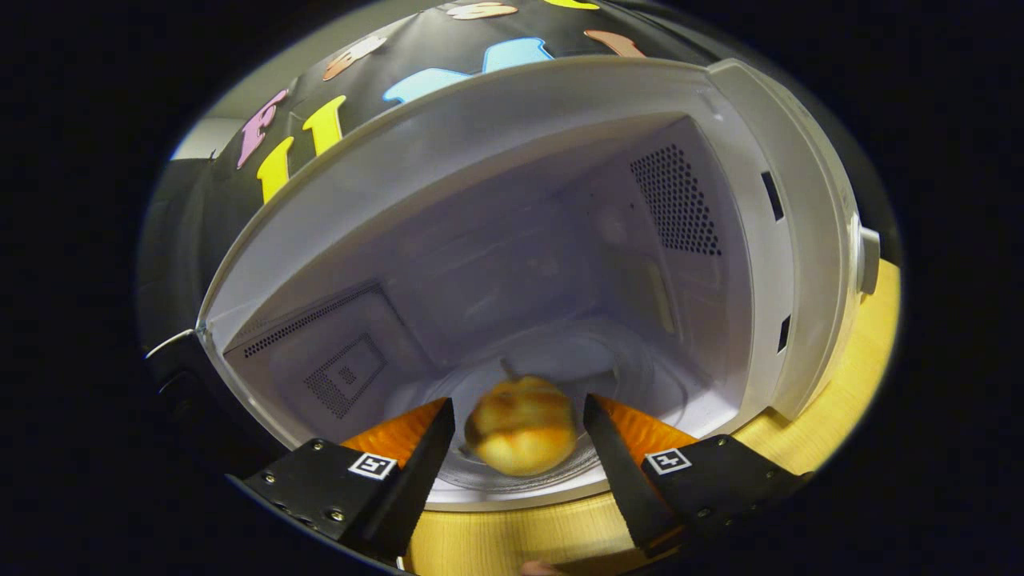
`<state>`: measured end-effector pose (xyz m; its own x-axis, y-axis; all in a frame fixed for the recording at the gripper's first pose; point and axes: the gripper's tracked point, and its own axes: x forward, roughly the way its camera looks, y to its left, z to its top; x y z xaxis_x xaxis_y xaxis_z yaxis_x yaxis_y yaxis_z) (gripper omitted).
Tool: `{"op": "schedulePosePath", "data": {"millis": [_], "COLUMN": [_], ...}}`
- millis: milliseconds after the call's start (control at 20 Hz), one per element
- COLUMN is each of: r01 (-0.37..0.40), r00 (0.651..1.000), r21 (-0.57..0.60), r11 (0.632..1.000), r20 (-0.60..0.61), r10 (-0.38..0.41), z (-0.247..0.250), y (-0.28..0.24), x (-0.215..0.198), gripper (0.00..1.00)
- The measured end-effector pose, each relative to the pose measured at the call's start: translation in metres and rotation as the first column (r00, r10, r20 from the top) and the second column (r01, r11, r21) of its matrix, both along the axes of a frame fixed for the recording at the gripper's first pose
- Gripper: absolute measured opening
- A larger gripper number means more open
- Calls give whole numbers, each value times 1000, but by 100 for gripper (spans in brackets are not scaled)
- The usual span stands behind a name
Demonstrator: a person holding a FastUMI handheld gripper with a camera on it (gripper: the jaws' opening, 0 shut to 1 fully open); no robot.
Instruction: Open the microwave, put the food inside, and close the microwave door.
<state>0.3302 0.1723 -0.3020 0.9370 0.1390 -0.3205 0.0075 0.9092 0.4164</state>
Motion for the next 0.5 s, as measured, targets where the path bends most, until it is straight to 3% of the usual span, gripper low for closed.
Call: {"op": "schedulePosePath", "data": {"millis": [200, 500], "r01": [-21, -75], "r00": [1000, 993], "r21": [-49, -116], "r11": [999, 990], "r20": [20, 78], "r10": [22, 84], "z": [14, 75], "y": [-4, -8], "x": [-17, -100], "gripper": [98, 97]}}
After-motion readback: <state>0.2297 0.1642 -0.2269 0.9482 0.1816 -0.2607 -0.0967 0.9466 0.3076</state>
